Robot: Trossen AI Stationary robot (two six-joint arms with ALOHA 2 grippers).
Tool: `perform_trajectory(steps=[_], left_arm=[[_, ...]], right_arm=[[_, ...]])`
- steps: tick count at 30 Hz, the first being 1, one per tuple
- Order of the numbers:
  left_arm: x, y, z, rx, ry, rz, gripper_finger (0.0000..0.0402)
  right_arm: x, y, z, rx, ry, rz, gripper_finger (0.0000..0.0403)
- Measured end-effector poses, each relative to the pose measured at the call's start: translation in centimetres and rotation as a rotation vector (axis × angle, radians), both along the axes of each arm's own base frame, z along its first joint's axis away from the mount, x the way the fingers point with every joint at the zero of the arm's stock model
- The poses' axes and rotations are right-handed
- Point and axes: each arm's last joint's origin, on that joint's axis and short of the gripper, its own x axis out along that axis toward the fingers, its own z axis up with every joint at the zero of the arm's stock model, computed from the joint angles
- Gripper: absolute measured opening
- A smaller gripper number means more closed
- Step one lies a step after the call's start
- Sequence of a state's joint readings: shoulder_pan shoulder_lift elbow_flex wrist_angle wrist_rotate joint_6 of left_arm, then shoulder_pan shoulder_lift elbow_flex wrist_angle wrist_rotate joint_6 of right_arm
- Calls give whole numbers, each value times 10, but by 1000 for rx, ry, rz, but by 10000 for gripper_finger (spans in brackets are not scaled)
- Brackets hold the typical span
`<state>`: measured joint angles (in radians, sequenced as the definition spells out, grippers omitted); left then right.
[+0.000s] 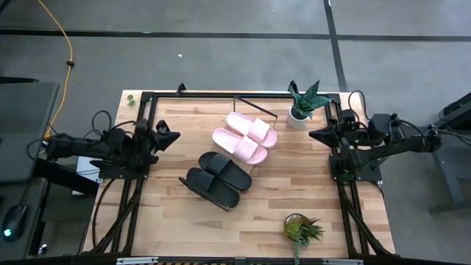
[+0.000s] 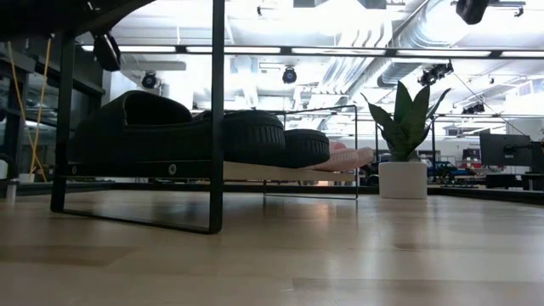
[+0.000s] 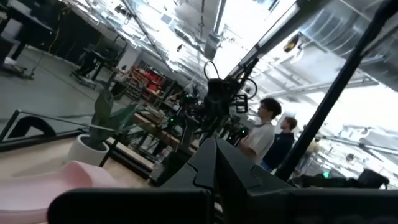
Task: Pick and place slides into the shelf
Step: Return to Home Position
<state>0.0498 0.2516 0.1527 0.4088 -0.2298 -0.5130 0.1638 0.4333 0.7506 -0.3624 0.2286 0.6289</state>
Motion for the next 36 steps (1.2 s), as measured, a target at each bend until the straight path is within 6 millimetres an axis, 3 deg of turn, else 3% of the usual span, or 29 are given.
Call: perform_trajectory(steps=[8, 13, 18, 24, 36], left_arm=[[0, -2, -25, -19, -79, -13, 0], [0, -2, -28, 10, -94, -32, 0], [3, -3, -35, 20, -6, -39, 0], [6, -4, -48, 15, 134, -111, 0], [8, -7, -57, 57, 232, -197, 0]], right_arm=[[-5, -1, 1, 17, -17, -8, 0], [-5, -1, 1, 28, -17, -13, 0], [-9, -1, 2, 29, -36, 17, 0], [-30, -4, 8, 68, -129, 24, 0], [-50, -9, 4, 80, -155, -32, 0]])
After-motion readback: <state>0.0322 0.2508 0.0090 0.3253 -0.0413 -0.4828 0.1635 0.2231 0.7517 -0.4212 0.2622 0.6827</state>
